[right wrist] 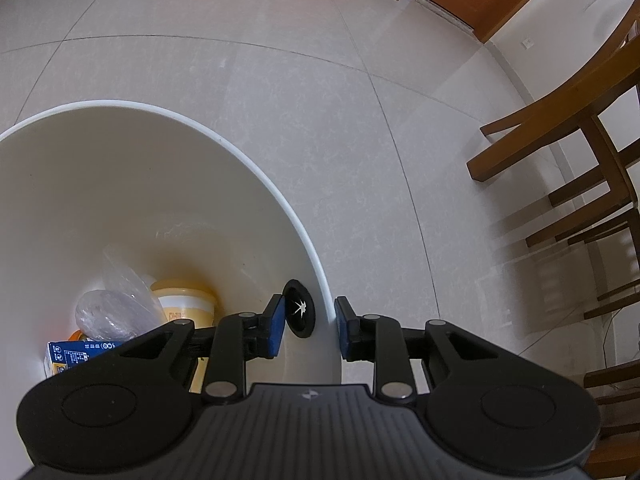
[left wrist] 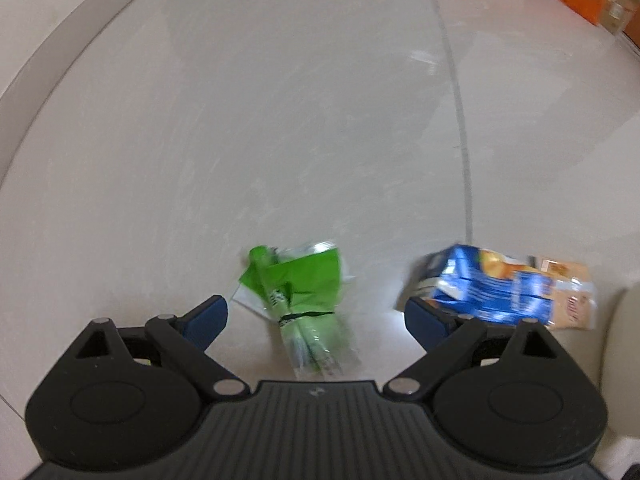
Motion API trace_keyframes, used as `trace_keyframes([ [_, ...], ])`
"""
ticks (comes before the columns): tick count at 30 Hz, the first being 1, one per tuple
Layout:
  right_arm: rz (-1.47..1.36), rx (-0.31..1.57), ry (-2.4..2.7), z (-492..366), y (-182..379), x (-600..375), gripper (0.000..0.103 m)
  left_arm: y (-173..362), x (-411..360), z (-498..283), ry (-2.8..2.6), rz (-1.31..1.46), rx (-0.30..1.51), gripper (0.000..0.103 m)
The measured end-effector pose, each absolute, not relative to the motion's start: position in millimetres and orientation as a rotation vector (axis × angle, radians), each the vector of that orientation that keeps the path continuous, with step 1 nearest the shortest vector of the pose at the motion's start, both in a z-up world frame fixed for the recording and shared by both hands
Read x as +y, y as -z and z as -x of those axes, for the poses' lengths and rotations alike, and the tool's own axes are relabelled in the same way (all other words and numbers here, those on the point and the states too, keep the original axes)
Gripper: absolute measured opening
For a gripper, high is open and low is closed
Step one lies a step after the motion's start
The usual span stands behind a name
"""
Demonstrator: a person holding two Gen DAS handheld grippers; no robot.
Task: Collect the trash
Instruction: 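Lower the left tool onto the green plastic bag bundle and grasp it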
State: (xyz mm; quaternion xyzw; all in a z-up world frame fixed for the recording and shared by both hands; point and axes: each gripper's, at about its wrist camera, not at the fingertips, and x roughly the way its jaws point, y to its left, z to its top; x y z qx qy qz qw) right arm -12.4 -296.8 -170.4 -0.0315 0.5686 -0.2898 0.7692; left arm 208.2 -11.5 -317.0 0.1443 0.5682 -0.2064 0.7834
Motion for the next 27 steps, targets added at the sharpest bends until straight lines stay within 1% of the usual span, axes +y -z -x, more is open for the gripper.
trace_keyframes([
  [2, 0.07, 1.235, 0.628, 12, 170, -296, 0.031, 326, -9, -214, 0.421, -0.3, 1.236, 0.093],
  [4, 0.073, 1.235, 0.626, 12, 170, -295, 0.031, 333, -7, -218, 0.395, -0.29, 1.238, 0.09],
  [6, 0.072, 1.233, 0.627, 13, 170, -295, 0.031, 339, -10, -220, 0.384, -0.272, 1.25, 0.082],
  [10, 0.066, 1.228, 0.63, 14, 170, -295, 0.031, 347, -11, -221, 0.384, -0.249, 1.27, 0.073],
  [12, 0.064, 1.228, 0.63, 13, 170, -295, 0.031, 349, -12, -220, 0.383, -0.249, 1.264, 0.066],
  [22, 0.071, 1.231, 0.629, 13, 168, -295, 0.031, 349, -14, -214, 0.384, -0.272, 1.235, 0.058],
  [24, 0.072, 1.232, 0.63, 13, 169, -295, 0.031, 350, -5, -209, 0.393, -0.276, 1.234, 0.051],
  [27, 0.072, 1.232, 0.629, 13, 168, -295, 0.031, 345, -4, -208, 0.409, -0.28, 1.229, 0.044],
])
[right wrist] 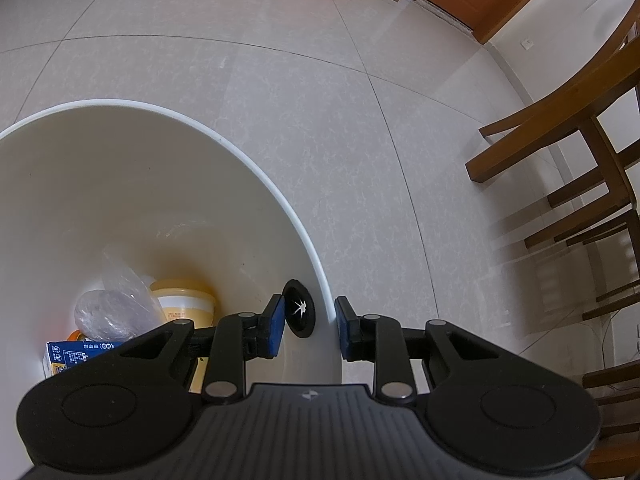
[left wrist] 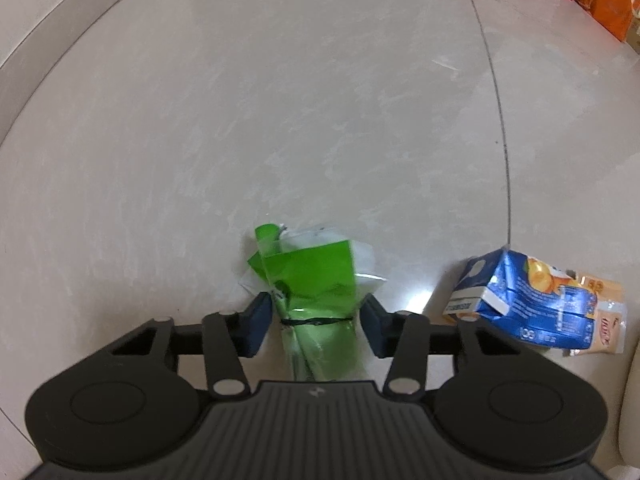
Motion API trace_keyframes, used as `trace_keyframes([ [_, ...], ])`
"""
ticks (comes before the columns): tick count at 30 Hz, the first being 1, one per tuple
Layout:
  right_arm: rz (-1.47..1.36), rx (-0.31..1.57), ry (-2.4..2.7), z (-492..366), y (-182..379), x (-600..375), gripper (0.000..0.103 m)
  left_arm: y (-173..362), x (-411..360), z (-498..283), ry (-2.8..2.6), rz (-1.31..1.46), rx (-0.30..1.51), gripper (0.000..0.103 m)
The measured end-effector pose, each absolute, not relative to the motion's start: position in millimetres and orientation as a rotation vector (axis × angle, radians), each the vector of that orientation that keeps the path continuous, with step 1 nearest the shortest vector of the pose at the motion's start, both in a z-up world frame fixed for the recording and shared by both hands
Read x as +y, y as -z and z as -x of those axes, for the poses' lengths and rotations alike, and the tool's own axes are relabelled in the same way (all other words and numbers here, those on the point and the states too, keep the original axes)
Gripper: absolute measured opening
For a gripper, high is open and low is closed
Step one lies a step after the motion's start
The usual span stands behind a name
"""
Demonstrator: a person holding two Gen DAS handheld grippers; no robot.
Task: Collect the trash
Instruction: 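Lower the left tool onto the green plastic bag bundle and grasp it, then carry the green bundle over the bin and open the left tool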
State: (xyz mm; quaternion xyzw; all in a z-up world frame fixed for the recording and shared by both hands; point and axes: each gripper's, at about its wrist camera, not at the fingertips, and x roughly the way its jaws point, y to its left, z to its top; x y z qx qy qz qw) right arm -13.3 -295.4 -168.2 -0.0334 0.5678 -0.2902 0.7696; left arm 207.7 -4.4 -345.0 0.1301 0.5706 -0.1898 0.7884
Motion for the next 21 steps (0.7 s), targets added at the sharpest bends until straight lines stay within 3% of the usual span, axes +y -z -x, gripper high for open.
trace_keyframes([
  [13, 0.074, 1.24, 0.618, 14, 168, -296, 0.031, 297, -1, -196, 0.52, -0.365, 1.225, 0.044],
  [21, 0.043, 1.243, 0.612, 13, 166, -300, 0.029, 209, -33, -166, 0.748, -0.448, 1.145, 0.044],
])
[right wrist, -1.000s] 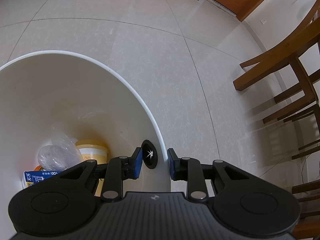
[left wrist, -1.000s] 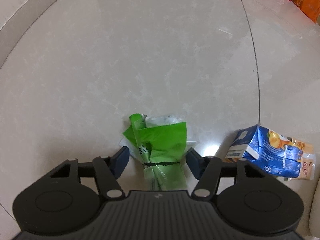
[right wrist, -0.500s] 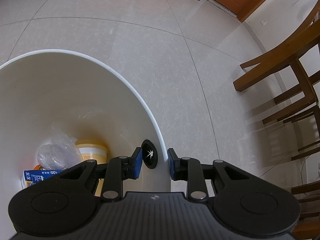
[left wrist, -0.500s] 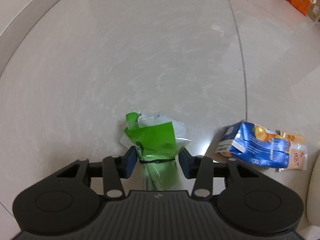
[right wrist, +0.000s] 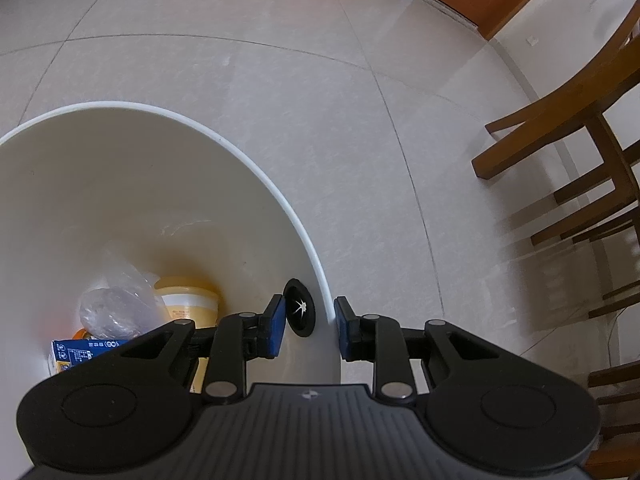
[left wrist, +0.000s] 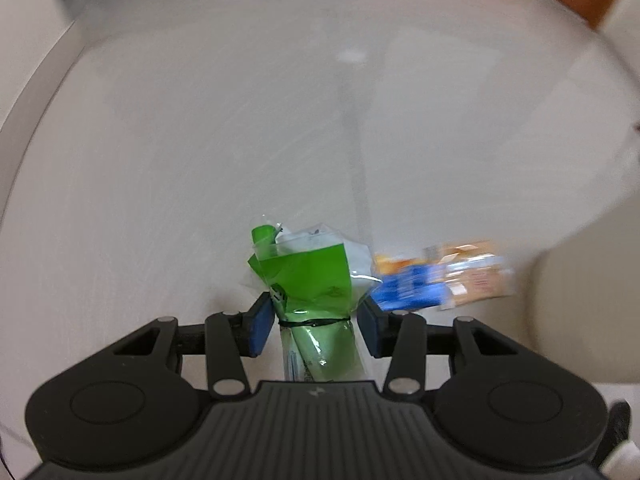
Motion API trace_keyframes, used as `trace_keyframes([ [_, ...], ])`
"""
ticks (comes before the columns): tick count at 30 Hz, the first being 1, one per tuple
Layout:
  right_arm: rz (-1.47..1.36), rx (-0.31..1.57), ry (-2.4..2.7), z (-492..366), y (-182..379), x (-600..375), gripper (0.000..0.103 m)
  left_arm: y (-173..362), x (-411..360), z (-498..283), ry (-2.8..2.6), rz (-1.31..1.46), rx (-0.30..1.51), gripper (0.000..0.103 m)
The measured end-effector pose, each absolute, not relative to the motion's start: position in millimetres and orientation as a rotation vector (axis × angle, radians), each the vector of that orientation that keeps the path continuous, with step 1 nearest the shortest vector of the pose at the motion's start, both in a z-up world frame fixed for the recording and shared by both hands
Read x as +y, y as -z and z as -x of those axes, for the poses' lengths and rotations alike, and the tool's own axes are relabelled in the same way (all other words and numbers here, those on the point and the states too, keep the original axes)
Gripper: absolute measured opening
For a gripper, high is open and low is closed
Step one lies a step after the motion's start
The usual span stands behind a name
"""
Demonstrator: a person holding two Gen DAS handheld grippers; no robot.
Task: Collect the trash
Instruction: 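Carry the green bundle over the bin and open the left tool, then lower the left tool onto the second blue juice box and grasp it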
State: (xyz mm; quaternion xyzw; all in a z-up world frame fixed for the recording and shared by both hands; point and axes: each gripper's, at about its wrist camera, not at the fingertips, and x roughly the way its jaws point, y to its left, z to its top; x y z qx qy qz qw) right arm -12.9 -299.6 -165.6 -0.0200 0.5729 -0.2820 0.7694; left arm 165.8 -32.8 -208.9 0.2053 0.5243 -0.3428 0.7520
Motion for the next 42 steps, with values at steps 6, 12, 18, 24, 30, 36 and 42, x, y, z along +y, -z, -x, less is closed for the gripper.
trace_keyframes([
  [6, -0.005, 1.248, 0.6, 14, 162, -307, 0.026, 130, -76, -116, 0.979, -0.518, 1.04, 0.044],
  [12, -0.052, 1.248, 0.591, 14, 159, -314, 0.023, 72, -112, -63, 1.217, -0.563, 0.955, 0.044],
  [18, -0.081, 1.243, 0.595, 15, 158, -318, 0.022, 42, -143, -20, 1.419, -0.559, 0.894, 0.045],
  [24, -0.083, 1.241, 0.595, 15, 158, -318, 0.022, 60, -195, 18, 1.46, -0.546, 0.847, 0.08],
  [30, -0.079, 1.236, 0.59, 17, 158, -319, 0.021, 59, -187, 12, 1.434, -0.548, 0.857, 0.091],
  [36, -0.082, 1.234, 0.588, 18, 158, -320, 0.021, 67, -170, -6, 1.366, -0.594, 0.845, 0.092],
  [42, -0.073, 1.234, 0.586, 19, 159, -319, 0.021, 87, -151, -41, 1.289, -0.595, 0.863, 0.095],
])
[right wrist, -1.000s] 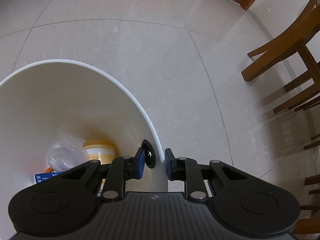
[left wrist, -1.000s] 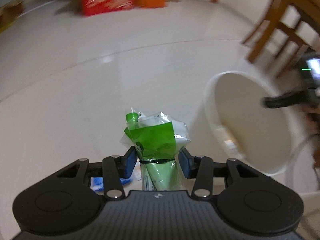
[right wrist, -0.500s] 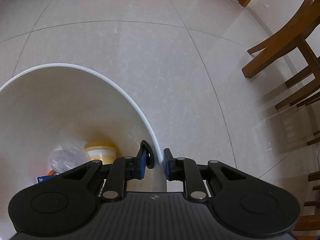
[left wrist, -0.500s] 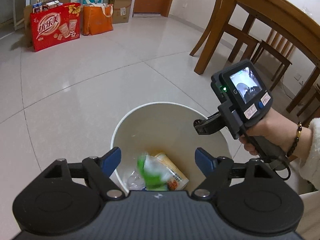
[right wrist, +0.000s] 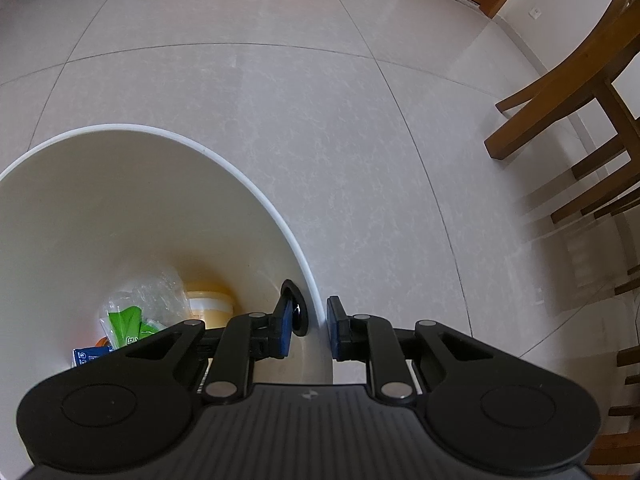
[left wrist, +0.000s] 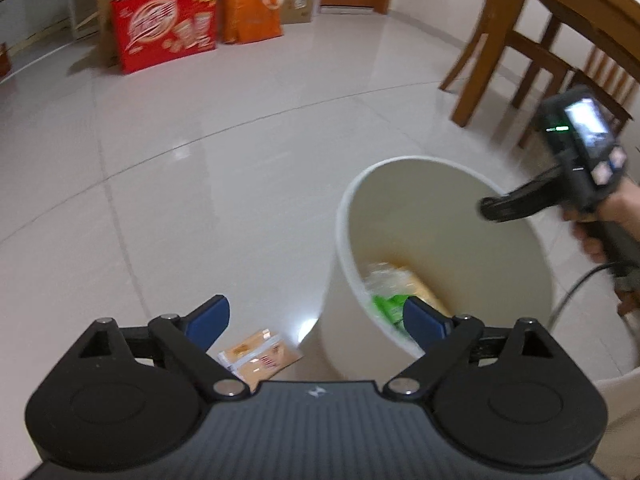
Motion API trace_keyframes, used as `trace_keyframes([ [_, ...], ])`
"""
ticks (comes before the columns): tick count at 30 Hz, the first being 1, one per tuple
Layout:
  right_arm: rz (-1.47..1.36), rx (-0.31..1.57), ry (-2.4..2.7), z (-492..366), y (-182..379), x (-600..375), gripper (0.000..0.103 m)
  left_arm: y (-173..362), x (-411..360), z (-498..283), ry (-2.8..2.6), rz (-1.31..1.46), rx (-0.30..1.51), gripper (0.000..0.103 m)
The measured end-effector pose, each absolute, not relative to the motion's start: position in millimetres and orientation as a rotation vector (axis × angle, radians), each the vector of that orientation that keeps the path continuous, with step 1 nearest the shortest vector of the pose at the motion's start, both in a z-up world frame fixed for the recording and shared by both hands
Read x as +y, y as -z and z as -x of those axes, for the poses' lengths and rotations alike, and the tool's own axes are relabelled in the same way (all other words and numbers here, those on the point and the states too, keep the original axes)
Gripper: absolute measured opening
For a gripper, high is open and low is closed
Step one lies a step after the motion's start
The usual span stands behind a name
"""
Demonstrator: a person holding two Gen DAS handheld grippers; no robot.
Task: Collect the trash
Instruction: 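Lower the left tool onto the second blue juice box and grasp it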
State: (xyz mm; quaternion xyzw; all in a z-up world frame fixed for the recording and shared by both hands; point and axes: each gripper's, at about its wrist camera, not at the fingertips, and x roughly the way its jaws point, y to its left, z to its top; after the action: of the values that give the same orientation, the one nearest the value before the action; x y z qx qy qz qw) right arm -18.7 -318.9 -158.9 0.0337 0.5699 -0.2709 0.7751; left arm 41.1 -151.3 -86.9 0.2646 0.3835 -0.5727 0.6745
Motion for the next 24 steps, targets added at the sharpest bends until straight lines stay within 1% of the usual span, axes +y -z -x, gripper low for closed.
trace_keyframes([
  [5, -0.061, 1.235, 0.587, 18, 159, -318, 0.021, 127, -137, -82, 1.199, -0.562, 0.926, 0.095],
  [15, -0.013, 1.235, 0.569, 20, 160, -314, 0.021, 253, -134, -157, 0.988, -0.522, 1.101, 0.095],
  [24, -0.003, 1.241, 0.565, 19, 161, -313, 0.021, 323, -148, -187, 0.907, -0.508, 1.171, 0.095],
])
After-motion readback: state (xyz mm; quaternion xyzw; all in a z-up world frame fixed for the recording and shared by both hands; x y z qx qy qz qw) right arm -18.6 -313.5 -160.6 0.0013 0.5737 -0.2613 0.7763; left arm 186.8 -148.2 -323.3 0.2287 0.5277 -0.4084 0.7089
